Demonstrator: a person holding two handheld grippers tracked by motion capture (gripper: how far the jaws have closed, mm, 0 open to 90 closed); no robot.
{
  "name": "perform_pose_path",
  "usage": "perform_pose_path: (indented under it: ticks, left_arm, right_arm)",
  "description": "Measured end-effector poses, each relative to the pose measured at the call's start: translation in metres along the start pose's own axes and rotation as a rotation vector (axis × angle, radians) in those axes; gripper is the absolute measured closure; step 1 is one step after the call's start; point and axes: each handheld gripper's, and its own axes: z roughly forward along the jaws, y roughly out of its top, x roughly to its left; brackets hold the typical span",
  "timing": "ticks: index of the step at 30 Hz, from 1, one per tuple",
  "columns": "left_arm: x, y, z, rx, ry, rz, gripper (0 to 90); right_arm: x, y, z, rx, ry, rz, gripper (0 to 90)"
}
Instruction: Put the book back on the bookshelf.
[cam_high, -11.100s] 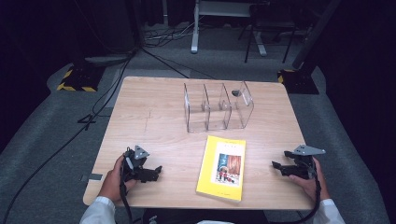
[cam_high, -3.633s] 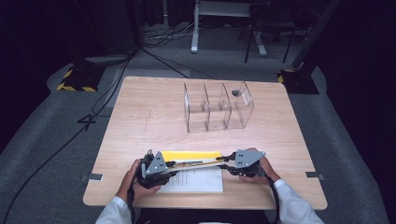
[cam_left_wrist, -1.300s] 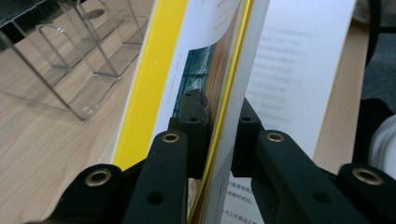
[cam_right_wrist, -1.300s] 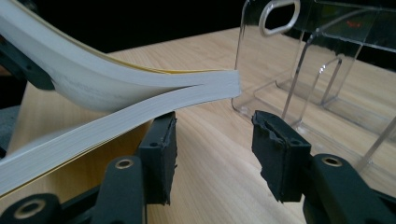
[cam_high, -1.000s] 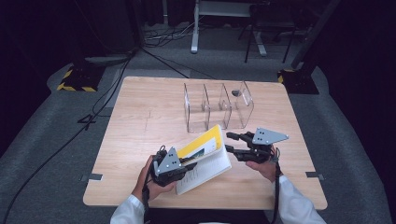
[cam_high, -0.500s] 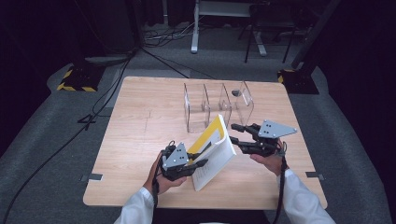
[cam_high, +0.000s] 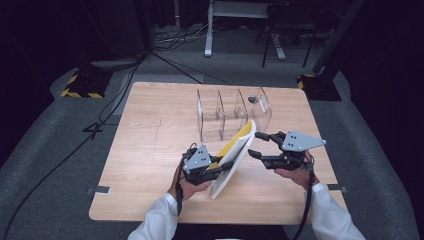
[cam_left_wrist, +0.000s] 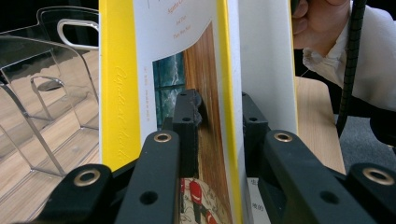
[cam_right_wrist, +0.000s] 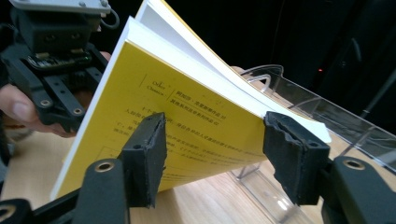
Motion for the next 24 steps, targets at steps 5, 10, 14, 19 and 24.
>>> perform_pose_path:
  ticks: [5,10,14,19,24]
  left_arm:
    - [-0.003,-0.004,-0.013,0.014,0.012,0.0,75.3]
    - [-0.008,-0.012,-0.032,0.051,0.028,0.002,76.2]
    - [-0.013,-0.017,-0.042,0.076,0.039,0.006,74.4]
    - [-0.018,-0.028,-0.06,0.099,0.022,-0.026,68.5]
    - [-0.021,-0.03,-0.075,0.1,0.025,-0.033,56.5]
  right_arm:
    - [0.006,-0.001,0.002,-0.039,0.025,-0.006,39.6]
    - [0.019,-0.004,0.018,-0.019,0.013,-0.016,36.8]
    - [0.028,-0.007,0.028,-0.012,0.035,-0.019,36.5]
    - [0.048,-0.009,0.045,0.017,0.047,-0.061,36.3]
    - [0.061,-0.012,0.053,0.042,0.045,-0.096,36.5]
